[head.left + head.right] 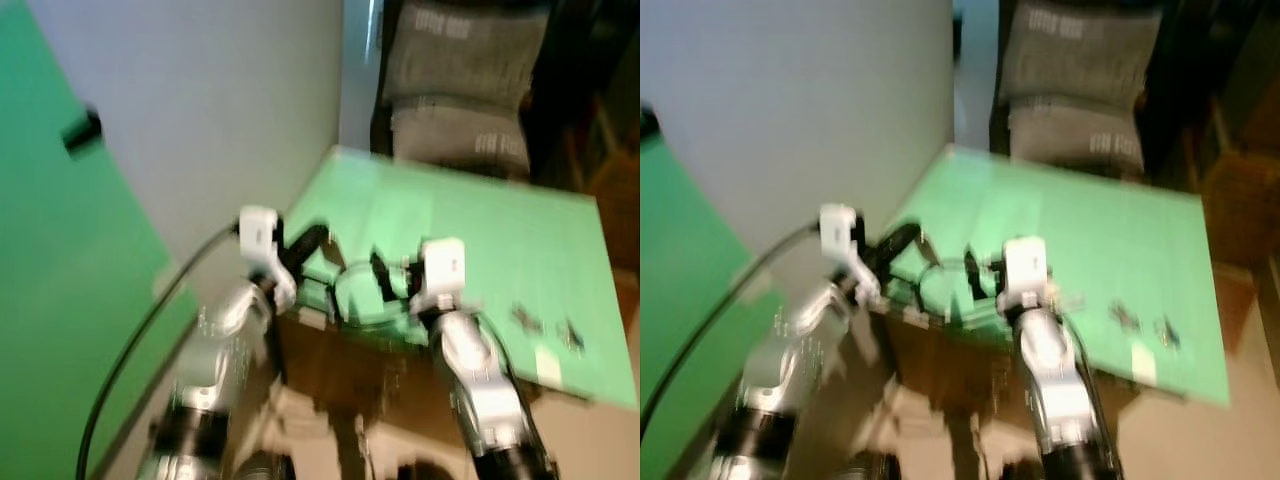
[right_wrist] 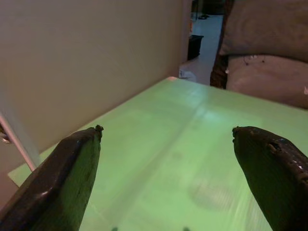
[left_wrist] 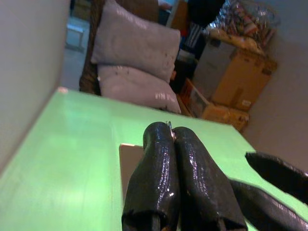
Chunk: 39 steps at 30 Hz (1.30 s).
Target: Hang keys on a hook
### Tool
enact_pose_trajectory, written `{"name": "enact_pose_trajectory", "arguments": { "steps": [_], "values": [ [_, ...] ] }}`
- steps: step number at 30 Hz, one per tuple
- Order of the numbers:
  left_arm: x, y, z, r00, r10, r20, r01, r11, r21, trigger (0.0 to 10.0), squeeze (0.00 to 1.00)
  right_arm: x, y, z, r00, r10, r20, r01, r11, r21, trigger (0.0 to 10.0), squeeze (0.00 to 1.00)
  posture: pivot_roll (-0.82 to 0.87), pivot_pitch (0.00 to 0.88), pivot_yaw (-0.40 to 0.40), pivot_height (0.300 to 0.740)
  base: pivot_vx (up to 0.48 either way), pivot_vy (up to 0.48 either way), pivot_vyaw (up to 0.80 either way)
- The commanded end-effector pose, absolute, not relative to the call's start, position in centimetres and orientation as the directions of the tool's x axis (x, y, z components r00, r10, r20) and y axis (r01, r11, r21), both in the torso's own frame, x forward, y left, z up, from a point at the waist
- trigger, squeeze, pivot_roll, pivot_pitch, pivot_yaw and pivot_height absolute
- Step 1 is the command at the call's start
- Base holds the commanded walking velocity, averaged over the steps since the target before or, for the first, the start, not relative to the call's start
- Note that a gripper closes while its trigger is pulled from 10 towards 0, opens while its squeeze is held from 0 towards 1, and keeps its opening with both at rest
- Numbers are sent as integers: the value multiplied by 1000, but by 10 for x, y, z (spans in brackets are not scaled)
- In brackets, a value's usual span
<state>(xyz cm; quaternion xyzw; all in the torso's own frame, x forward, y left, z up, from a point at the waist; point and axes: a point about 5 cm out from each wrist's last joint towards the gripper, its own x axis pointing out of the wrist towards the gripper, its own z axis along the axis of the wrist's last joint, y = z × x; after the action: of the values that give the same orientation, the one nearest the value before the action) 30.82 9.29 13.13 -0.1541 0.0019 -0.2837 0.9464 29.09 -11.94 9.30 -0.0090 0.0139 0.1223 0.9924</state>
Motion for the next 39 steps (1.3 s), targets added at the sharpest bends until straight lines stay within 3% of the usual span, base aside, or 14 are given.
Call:
{"name": "enact_pose_trajectory", "arguments": {
  "steps": [1, 8, 32, 39],
  "values": [
    [308, 94, 137, 834, -540, 113, 549, 789, -275, 10000, 0, 288, -119, 89, 968, 248, -41, -249, 968, -32, 10000, 0, -92, 0, 43, 740, 0, 0, 0],
    [304, 92, 136, 809, -575, 123, 583, 760, -287, 10000, 0, 294, -123, 85, 980, 191, -63, -195, 979, -66, 10000, 0, -90, 0, 40, 740, 0, -478, 0],
    [285, 110, 123, 845, -533, 54, 534, 830, -160, 10000, 0, 299, -115, 79, 956, 283, -79, -288, 956, -63, 10000, 0, 5, 0, -4, 740, -88, 123, 479],
    [280, 110, 122, 849, -526, 55, 528, 836, -152, 10000, 0, 298, -114, 77, 948, 307, -81, -312, 948, -63, 10000, 0, 9, 0, -10, 740, 0, -480, 540]
  ]
}}
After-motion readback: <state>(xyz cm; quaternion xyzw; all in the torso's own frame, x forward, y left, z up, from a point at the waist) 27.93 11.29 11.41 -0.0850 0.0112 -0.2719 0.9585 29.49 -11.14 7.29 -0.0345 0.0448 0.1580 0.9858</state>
